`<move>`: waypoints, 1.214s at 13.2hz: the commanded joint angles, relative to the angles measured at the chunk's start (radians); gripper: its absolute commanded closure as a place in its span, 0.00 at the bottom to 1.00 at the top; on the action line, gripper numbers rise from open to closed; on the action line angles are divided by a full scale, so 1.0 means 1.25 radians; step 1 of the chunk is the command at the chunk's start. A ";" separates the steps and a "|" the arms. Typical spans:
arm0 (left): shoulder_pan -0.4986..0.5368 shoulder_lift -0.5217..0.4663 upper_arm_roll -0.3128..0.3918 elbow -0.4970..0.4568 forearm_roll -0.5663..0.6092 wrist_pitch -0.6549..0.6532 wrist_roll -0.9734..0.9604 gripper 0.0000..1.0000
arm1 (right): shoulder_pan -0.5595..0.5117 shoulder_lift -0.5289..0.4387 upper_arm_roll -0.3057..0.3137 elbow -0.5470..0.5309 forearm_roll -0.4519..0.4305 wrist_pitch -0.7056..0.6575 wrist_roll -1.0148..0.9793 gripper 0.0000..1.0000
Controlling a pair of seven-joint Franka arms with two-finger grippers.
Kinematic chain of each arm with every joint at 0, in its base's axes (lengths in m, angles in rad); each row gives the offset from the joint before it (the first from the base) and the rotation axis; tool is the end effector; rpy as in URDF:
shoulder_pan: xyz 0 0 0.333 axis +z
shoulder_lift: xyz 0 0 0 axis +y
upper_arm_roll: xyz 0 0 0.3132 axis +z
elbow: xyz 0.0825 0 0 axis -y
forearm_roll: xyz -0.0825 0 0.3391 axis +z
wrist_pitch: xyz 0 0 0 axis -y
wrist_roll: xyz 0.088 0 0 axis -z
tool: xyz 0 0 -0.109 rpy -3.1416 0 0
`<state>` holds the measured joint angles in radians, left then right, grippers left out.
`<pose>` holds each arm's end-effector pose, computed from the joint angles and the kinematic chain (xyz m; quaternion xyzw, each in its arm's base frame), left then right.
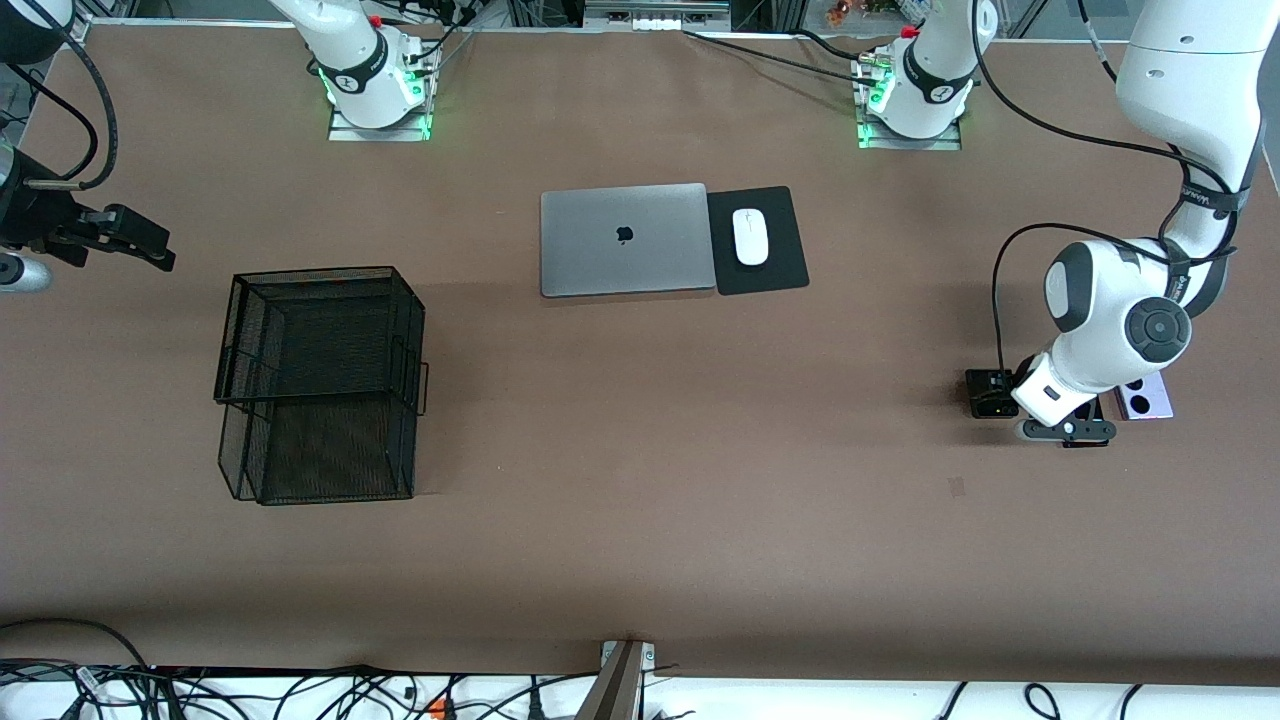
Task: Place phones with both arms
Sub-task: 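Reach the left gripper down and grasp the small black flip phone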
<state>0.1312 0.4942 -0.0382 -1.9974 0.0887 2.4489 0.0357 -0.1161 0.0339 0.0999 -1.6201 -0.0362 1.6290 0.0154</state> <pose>0.5728 0.0545 0.2371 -0.9996 0.0040 0.0220 0.0171 0.5229 -0.0131 0.5862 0.9997 -0.0145 -0.0124 0.0164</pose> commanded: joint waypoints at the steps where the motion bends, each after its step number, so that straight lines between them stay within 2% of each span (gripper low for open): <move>1: 0.008 -0.003 -0.004 -0.060 0.016 0.080 0.016 0.00 | -0.013 -0.009 0.011 0.000 0.009 -0.008 0.006 0.00; 3: 0.009 0.008 -0.003 -0.076 0.016 0.116 0.016 0.00 | -0.013 -0.009 0.012 0.000 0.009 -0.008 0.006 0.00; 6: 0.013 0.013 -0.001 -0.075 0.019 0.116 0.016 0.00 | -0.013 -0.009 0.012 0.000 0.009 -0.008 0.006 0.00; 8: 0.018 0.014 0.001 -0.075 0.055 0.128 0.016 0.00 | -0.013 -0.009 0.012 0.001 0.009 -0.007 0.007 0.00; 14: 0.031 0.033 -0.001 -0.075 0.054 0.141 0.012 0.00 | -0.013 -0.007 0.012 0.000 0.009 -0.008 0.006 0.00; 16: 0.031 0.034 -0.001 -0.075 0.051 0.139 0.003 0.34 | -0.013 -0.007 0.012 0.001 0.009 -0.007 0.006 0.00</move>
<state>0.1628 0.5329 -0.0368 -2.0890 0.1391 2.6083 0.0430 -0.1161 0.0339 0.1011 -1.6202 -0.0362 1.6288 0.0154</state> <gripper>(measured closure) 0.066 0.000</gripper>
